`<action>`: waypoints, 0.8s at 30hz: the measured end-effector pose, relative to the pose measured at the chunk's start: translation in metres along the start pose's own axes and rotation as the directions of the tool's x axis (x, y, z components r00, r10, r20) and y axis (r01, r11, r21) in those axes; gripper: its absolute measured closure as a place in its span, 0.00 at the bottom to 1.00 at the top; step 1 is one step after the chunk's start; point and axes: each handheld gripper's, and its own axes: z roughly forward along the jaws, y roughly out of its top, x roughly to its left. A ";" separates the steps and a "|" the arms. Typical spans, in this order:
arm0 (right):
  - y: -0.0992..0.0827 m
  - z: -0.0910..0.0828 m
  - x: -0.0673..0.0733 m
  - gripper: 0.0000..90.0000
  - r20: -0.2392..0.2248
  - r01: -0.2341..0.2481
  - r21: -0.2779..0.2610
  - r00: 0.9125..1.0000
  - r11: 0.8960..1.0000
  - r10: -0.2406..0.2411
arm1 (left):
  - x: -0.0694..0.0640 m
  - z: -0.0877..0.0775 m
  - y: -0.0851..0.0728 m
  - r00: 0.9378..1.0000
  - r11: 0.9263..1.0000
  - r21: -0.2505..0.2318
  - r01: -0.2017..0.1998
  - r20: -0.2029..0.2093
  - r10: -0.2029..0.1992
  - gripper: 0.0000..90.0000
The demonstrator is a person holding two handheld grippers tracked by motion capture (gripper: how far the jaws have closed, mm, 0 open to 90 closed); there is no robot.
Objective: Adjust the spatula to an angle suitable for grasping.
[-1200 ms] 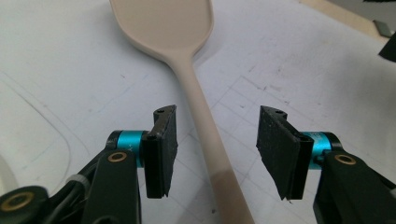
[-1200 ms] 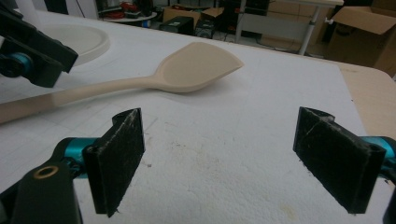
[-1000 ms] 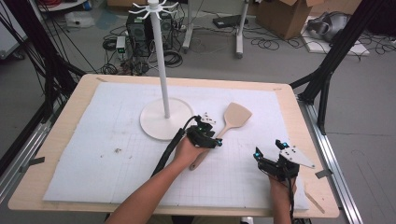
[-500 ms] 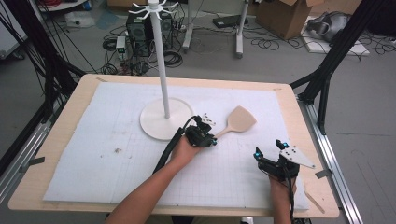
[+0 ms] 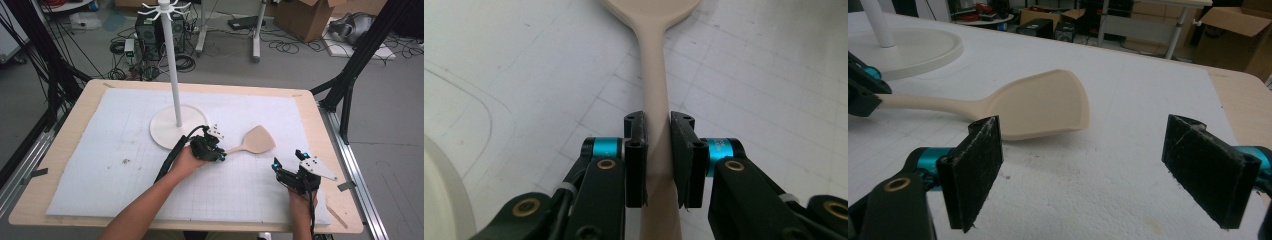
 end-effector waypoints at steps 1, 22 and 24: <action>0.000 0.000 0.000 0.17 0.000 0.000 0.000 1.000 1.000 0.000 | 0.000 -0.002 -0.003 1.000 1.000 -0.007 -0.009 0.005 0.009 0.86; 0.000 -0.001 0.001 0.17 0.009 0.006 -0.008 1.000 1.000 -0.006 | 0.003 -0.048 -0.039 0.984 0.992 -0.018 -0.126 0.124 0.127 0.86; 0.000 0.000 0.000 0.17 0.012 0.014 -0.014 1.000 1.000 -0.014 | 0.005 -0.051 -0.044 0.982 0.991 -0.023 -0.134 0.134 0.135 0.86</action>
